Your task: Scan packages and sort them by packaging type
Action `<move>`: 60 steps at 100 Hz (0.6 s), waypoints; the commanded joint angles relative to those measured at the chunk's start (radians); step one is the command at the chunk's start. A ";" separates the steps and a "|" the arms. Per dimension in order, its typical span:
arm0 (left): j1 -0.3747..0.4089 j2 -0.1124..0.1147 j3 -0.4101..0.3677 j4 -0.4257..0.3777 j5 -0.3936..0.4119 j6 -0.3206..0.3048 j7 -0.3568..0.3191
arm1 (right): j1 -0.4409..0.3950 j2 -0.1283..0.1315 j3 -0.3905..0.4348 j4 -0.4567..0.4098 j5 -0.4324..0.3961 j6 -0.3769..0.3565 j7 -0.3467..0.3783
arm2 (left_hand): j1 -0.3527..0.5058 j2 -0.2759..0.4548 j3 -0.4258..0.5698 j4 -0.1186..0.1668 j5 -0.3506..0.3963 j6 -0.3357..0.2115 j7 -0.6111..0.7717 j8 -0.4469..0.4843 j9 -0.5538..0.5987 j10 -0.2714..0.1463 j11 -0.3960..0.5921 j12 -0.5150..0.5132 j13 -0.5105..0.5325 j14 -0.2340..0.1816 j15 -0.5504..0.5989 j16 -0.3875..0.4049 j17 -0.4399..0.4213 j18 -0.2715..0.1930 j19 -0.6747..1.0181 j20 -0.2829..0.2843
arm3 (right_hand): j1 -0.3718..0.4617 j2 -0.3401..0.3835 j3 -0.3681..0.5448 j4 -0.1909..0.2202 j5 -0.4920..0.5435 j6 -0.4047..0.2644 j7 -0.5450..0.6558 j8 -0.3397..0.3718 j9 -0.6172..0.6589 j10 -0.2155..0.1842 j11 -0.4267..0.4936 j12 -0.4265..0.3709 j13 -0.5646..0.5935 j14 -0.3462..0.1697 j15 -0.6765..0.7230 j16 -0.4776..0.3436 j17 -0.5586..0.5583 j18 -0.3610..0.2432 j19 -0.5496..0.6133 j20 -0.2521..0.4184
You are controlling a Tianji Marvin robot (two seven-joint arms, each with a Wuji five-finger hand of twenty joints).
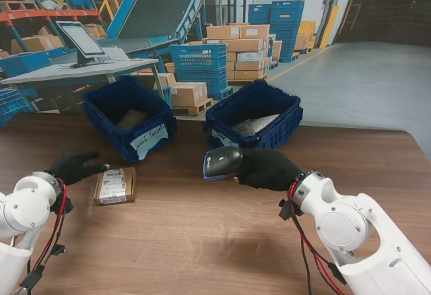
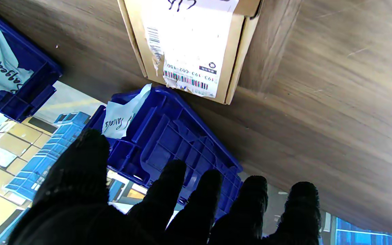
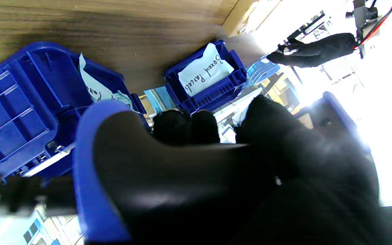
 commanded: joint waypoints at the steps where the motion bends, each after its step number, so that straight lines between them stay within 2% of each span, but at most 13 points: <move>1: 0.008 -0.013 0.008 0.013 -0.009 0.002 -0.014 | 0.004 -0.005 -0.005 -0.007 -0.004 0.006 0.015 | -0.027 0.034 -0.023 0.023 -0.041 0.024 -0.021 -0.009 -0.037 -0.002 0.000 0.011 -0.007 -0.030 0.011 0.000 -0.018 -0.005 0.015 -0.015 | 0.107 0.088 0.087 -0.010 0.063 -0.066 0.025 0.015 0.013 0.021 -0.006 0.006 0.005 0.002 0.003 -0.004 0.002 -0.001 0.006 0.007; 11: 0.001 -0.016 0.011 0.046 -0.013 -0.049 0.015 | 0.009 -0.004 -0.010 -0.006 -0.006 0.009 0.018 | -0.040 0.036 -0.026 0.017 -0.048 0.025 -0.024 -0.011 -0.040 -0.003 -0.001 0.012 -0.008 -0.033 0.011 0.000 -0.022 -0.006 0.012 -0.018 | 0.106 0.089 0.087 -0.010 0.064 -0.065 0.025 0.015 0.014 0.022 -0.006 0.006 0.004 0.001 0.003 -0.004 0.003 -0.001 0.007 0.007; 24: -0.021 -0.012 0.018 0.092 0.005 -0.119 0.017 | 0.014 -0.004 -0.015 -0.006 -0.007 0.013 0.021 | -0.055 0.033 -0.029 0.009 -0.062 0.026 -0.028 -0.014 -0.052 -0.007 -0.003 0.013 -0.015 -0.036 0.009 -0.001 -0.024 -0.010 0.008 -0.022 | 0.107 0.089 0.087 -0.010 0.064 -0.065 0.025 0.015 0.013 0.022 -0.006 0.006 0.004 0.001 0.003 -0.004 0.003 -0.001 0.007 0.007; 60: -0.085 0.014 0.024 0.200 0.051 -0.288 -0.037 | 0.021 -0.004 -0.023 -0.004 -0.005 0.024 0.027 | -0.120 -0.009 -0.036 0.000 -0.133 0.033 -0.048 -0.023 -0.118 -0.023 -0.016 0.010 -0.051 -0.046 -0.009 -0.009 -0.042 -0.020 -0.028 -0.033 | 0.107 0.089 0.087 -0.010 0.065 -0.065 0.026 0.015 0.013 0.022 -0.005 0.005 0.004 0.000 0.003 -0.004 0.003 -0.002 0.006 0.006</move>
